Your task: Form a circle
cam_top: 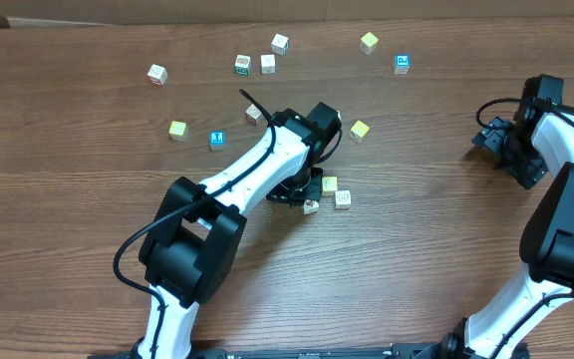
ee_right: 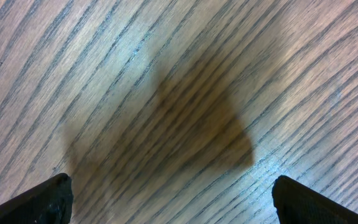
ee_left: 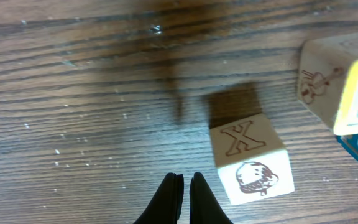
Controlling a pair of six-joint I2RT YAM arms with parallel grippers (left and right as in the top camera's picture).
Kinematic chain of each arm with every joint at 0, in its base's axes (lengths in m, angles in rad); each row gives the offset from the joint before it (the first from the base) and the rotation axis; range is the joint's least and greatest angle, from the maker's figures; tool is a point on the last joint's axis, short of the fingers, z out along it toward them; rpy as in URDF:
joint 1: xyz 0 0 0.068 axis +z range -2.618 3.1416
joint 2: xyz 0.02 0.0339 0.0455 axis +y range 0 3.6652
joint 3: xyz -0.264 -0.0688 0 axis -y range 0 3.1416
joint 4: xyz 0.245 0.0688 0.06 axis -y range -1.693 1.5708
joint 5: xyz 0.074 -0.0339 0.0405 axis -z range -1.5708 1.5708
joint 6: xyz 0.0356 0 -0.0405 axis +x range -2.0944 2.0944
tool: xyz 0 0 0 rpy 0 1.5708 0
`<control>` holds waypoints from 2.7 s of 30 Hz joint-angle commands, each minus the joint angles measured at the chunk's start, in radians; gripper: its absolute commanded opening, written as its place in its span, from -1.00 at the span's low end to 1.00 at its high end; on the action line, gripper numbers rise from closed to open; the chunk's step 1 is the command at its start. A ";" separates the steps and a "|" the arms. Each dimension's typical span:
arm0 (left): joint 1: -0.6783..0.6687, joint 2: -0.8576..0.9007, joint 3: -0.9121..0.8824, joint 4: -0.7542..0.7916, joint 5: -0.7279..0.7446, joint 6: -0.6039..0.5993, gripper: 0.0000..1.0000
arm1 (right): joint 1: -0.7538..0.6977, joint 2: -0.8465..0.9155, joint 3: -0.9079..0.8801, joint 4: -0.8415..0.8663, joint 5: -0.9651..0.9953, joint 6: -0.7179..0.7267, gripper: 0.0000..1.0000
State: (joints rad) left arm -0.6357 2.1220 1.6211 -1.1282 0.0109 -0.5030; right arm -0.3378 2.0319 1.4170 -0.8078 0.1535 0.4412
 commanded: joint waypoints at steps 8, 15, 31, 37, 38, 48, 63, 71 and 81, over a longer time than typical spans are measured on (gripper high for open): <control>-0.008 -0.009 -0.064 0.063 -0.011 -0.029 -0.92 | 0.002 -0.027 -0.004 0.003 0.003 0.003 1.00; -0.013 -0.009 -0.064 0.095 0.023 -0.028 -0.91 | 0.002 -0.027 -0.004 0.003 0.003 0.003 1.00; -0.013 -0.009 -0.064 0.127 0.052 -0.029 -0.91 | 0.002 -0.027 -0.004 0.003 0.003 0.003 1.00; -0.014 -0.009 -0.064 0.102 0.076 -0.031 -0.92 | 0.002 -0.027 -0.004 0.003 0.003 0.003 1.00; -0.014 -0.009 -0.064 0.094 0.076 -0.038 -0.91 | 0.002 -0.027 -0.004 0.003 0.003 0.003 1.00; -0.016 -0.009 -0.064 0.072 0.076 -0.086 -0.91 | 0.002 -0.027 -0.004 0.003 0.003 0.003 1.00; -0.026 -0.009 -0.064 0.093 0.076 -0.134 -0.91 | 0.002 -0.027 -0.004 0.003 0.003 0.003 1.00; -0.034 -0.009 -0.064 0.084 0.075 -0.142 -0.91 | 0.002 -0.027 -0.004 0.003 0.003 0.003 1.00; -0.033 -0.009 -0.064 0.105 0.076 -0.141 -0.91 | 0.002 -0.027 -0.004 0.003 0.003 0.003 1.00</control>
State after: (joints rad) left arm -0.6617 2.1220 1.5597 -1.0256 0.0761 -0.6300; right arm -0.3378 2.0319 1.4170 -0.8078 0.1539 0.4404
